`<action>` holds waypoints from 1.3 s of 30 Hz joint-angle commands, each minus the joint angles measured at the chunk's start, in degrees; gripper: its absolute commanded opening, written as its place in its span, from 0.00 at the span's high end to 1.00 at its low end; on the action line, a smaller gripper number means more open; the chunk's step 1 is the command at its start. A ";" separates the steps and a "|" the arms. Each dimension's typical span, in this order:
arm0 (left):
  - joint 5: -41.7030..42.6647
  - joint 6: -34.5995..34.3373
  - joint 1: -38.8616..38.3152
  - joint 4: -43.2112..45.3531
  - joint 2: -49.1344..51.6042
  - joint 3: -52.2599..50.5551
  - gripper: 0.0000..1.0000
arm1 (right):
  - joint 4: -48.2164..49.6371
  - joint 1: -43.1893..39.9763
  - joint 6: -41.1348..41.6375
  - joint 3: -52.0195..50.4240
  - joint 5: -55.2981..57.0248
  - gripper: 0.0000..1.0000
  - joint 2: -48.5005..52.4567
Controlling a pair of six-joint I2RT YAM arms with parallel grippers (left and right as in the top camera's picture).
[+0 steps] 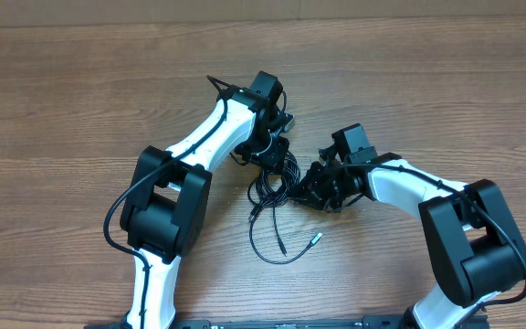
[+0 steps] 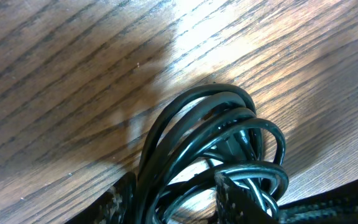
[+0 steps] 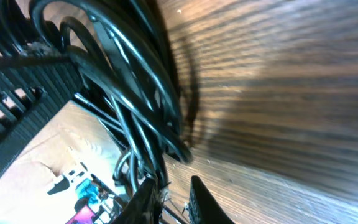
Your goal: Untangle cables
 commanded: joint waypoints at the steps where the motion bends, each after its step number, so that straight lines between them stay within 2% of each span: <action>1: -0.15 0.02 -0.42 0.20 0.20 -0.42 0.58 | 1.31 1.36 4.81 1.03 4.87 0.86 -0.46; 17: -0.15 -0.17 -0.44 3.89 0.20 -5.92 0.58 | 8.02 2.34 8.52 1.03 11.98 0.85 -0.46; 22: -0.13 -0.20 -0.44 3.87 0.20 -6.23 0.58 | 8.13 5.42 11.41 1.03 15.78 0.87 -0.42; 30: -0.15 -0.20 -0.44 3.80 0.20 -6.29 0.57 | 13.46 9.86 11.37 1.03 20.35 0.86 -0.42; 32: -0.15 -0.20 -0.44 3.61 0.20 -6.32 0.57 | 13.62 10.01 10.78 1.03 21.53 0.96 -0.42; 35: -0.26 -0.15 -0.44 2.89 0.20 -6.32 0.57 | 13.42 9.60 8.50 1.03 20.24 0.96 -0.42; 39: -0.81 -0.17 -0.17 0.70 0.04 -5.97 0.74 | 13.44 7.32 1.79 1.03 10.49 0.96 -0.48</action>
